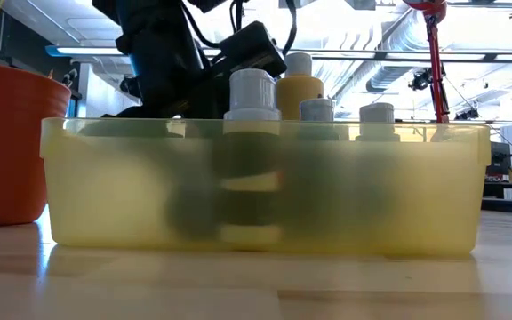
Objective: Pick & Place Paint Supplies
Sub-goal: Return to Home Position
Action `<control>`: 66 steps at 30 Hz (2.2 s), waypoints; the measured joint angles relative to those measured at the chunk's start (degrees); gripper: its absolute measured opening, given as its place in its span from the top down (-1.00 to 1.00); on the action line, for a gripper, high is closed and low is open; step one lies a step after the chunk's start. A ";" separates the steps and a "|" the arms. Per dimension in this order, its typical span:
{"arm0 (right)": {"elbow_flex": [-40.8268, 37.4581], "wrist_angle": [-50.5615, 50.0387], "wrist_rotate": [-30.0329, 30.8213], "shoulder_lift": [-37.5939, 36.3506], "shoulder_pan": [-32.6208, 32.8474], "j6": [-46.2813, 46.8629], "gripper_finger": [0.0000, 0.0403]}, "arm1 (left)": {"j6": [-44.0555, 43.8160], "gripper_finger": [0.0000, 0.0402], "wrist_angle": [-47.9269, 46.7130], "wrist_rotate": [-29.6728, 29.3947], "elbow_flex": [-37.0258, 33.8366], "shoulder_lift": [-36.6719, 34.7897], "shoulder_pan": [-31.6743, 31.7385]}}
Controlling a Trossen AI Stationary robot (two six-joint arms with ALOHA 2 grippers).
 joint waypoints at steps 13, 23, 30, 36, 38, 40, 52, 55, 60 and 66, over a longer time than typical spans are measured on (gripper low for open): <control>0.00 0.00 0.02 0.00 0.00 -0.02 0.98 | -0.22 0.21 -0.95 -1.26 0.02 0.31 -0.01; 0.00 -0.02 0.02 0.00 0.00 -0.01 0.98 | -0.81 0.21 -4.46 -2.40 0.11 0.33 0.00; 0.00 -0.01 0.02 0.00 0.00 -0.02 0.98 | -1.78 0.21 -5.43 -1.33 0.11 0.31 0.02; 0.00 -0.02 0.02 0.00 0.00 0.00 0.98 | -1.95 0.21 -7.29 1.72 0.07 0.31 0.08; 0.00 -0.02 0.02 0.00 0.00 0.00 0.98 | -2.18 0.21 -8.72 2.73 0.06 0.31 0.07; 0.00 -0.01 0.02 0.00 0.01 0.00 0.98 | -2.97 0.21 -10.08 3.39 0.07 0.31 0.07; 0.00 0.01 0.02 0.00 0.00 0.00 0.98 | -1.32 0.21 -9.97 3.39 -0.02 0.33 0.00; 0.00 0.01 0.02 0.00 0.01 0.00 0.98 | -0.73 0.21 -9.64 3.71 -0.04 0.35 0.00; 0.00 0.01 0.02 0.00 0.00 0.00 0.98 | 0.72 0.31 -8.83 3.28 0.61 0.43 -0.02; 0.00 0.01 0.02 0.00 0.00 0.00 0.98 | 5.33 0.49 -9.45 2.02 3.04 0.79 -0.05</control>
